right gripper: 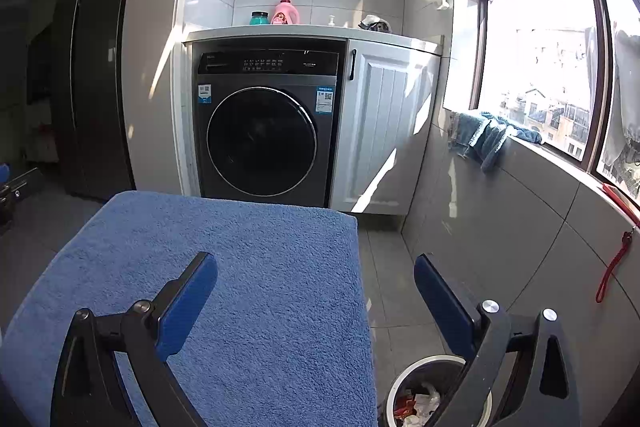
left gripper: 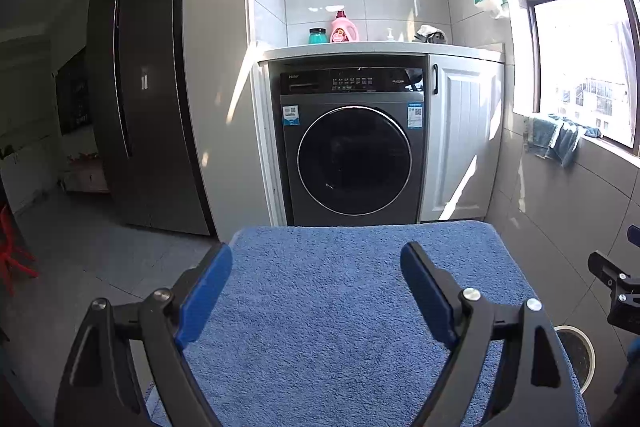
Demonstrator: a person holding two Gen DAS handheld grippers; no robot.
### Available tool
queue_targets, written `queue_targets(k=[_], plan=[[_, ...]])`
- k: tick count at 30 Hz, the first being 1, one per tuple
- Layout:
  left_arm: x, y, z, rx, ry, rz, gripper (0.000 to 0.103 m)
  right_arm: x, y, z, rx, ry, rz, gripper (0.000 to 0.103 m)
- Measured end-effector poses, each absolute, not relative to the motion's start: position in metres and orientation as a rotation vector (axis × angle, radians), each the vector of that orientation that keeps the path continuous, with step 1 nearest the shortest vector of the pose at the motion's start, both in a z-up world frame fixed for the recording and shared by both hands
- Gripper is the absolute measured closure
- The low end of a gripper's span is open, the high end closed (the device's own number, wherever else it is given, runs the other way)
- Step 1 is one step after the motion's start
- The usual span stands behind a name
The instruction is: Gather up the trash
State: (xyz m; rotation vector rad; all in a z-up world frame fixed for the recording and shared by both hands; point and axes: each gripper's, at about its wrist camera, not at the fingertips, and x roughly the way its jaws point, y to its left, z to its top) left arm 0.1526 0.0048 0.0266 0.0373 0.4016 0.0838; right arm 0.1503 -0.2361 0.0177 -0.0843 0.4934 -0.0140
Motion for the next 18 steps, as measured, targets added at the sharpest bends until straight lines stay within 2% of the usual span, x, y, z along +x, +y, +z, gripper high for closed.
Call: queue_targets(k=[18], plan=[[0.1483, -0.0027, 0.0270, 0.059, 0.413, 0.070, 0.017, 0.1447, -0.2466, 0.0206, -0.073, 0.486, -0.053, 0.003]])
